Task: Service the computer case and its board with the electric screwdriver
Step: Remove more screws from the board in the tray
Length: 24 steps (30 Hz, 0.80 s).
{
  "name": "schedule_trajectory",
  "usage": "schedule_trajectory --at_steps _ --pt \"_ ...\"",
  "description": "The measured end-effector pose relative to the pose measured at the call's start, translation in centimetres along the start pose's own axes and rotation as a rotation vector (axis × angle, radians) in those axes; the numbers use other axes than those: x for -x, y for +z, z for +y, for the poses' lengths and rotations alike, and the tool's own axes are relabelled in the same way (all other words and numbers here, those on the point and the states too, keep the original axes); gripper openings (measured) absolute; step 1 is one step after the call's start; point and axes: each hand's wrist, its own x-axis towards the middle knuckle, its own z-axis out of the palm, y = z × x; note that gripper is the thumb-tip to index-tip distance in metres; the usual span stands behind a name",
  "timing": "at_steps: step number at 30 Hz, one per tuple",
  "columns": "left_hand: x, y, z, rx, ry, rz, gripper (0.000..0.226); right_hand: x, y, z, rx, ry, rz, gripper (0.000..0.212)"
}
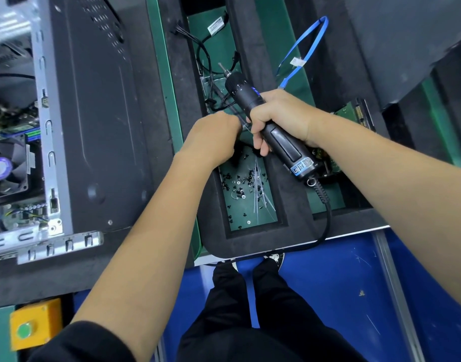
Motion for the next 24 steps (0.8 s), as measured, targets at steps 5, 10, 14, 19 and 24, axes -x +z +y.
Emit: schedule_trajectory --at_steps 5,10,14,19,24 --pt "0.0 -0.7 -0.1 -0.007 -0.012 -0.028 0.018 0.1 -0.1 0.0 -0.018 -0.001 -0.029 0.013" --pt "0.9 1.5 2.6 -0.197 0.073 -0.163 0.016 0.0 -0.3 -0.1 -0.027 -0.001 -0.039 0.026" --pt "0.9 3.3 4.4 0.148 -0.130 -0.190 0.038 -0.1 -0.3 -0.1 -0.026 0.002 -0.032 0.030" --pt "0.9 3.5 5.0 0.416 -0.265 -0.217 0.031 0.0 -0.2 -0.1 -0.029 0.000 -0.021 0.034" --pt "0.6 2.8 4.3 0.518 -0.367 -0.215 0.033 0.0 -0.1 -0.1 -0.032 -0.001 -0.024 0.029"
